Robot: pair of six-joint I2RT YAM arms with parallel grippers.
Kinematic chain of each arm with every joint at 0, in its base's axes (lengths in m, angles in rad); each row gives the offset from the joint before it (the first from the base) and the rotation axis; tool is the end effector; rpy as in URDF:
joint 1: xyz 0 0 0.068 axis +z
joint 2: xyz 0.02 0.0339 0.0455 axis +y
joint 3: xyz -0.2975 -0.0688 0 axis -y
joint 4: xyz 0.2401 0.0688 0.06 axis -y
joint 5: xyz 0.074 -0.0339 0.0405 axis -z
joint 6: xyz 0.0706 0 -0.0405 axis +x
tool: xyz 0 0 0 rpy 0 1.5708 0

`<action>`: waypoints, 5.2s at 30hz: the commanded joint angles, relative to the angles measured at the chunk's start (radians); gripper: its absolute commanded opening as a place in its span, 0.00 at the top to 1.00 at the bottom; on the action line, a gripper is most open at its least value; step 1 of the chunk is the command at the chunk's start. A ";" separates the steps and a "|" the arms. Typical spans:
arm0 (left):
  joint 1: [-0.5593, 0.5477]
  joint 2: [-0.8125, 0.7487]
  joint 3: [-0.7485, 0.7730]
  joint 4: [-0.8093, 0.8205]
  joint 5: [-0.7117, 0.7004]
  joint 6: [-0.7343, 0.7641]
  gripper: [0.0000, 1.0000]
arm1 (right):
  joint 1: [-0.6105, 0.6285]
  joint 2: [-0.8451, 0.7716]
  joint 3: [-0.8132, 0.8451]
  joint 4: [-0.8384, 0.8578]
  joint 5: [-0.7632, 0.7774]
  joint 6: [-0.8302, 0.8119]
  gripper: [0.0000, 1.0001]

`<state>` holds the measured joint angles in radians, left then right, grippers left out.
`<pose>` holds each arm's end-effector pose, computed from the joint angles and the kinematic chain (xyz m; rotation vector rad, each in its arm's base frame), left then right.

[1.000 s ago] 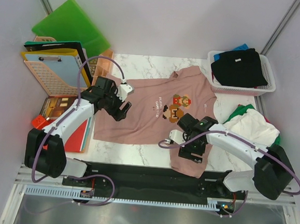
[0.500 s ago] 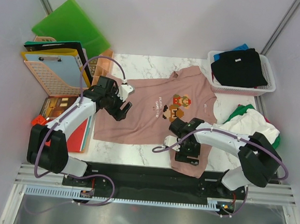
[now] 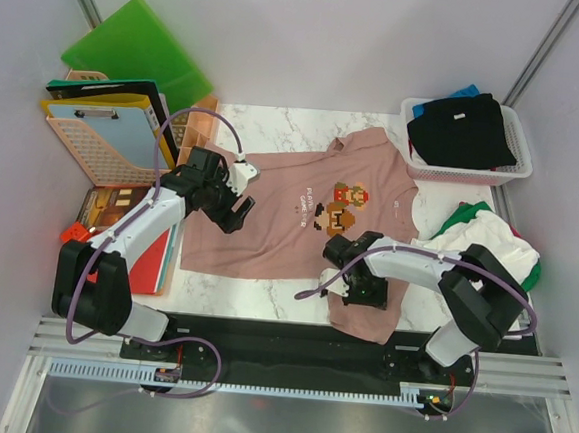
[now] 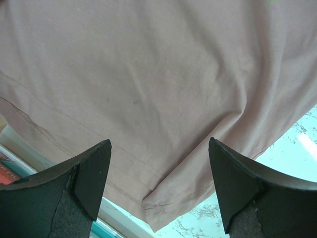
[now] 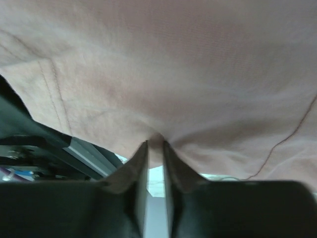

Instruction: Fold and stack the t-shirts

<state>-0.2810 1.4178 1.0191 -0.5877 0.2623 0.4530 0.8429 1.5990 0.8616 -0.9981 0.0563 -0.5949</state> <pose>0.2809 -0.1001 0.2510 1.0000 2.3219 -0.2667 0.1512 0.1637 0.1513 1.9697 -2.2402 0.1138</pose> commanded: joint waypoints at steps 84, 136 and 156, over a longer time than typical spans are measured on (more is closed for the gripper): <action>0.003 0.123 0.004 0.080 -0.173 -0.013 0.14 | -0.014 -0.514 0.205 0.082 0.197 0.176 0.19; 0.121 -0.092 -0.065 0.185 -0.228 -0.017 0.17 | -0.490 0.282 0.748 0.233 0.068 0.281 0.02; 0.121 0.154 0.121 0.154 -0.222 -0.057 0.17 | -0.562 0.932 1.561 0.294 0.402 0.270 0.09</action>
<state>-0.1593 1.5429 1.1053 -0.4385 0.0444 0.3878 0.2832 2.4832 2.3787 -0.7490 0.3363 -0.3180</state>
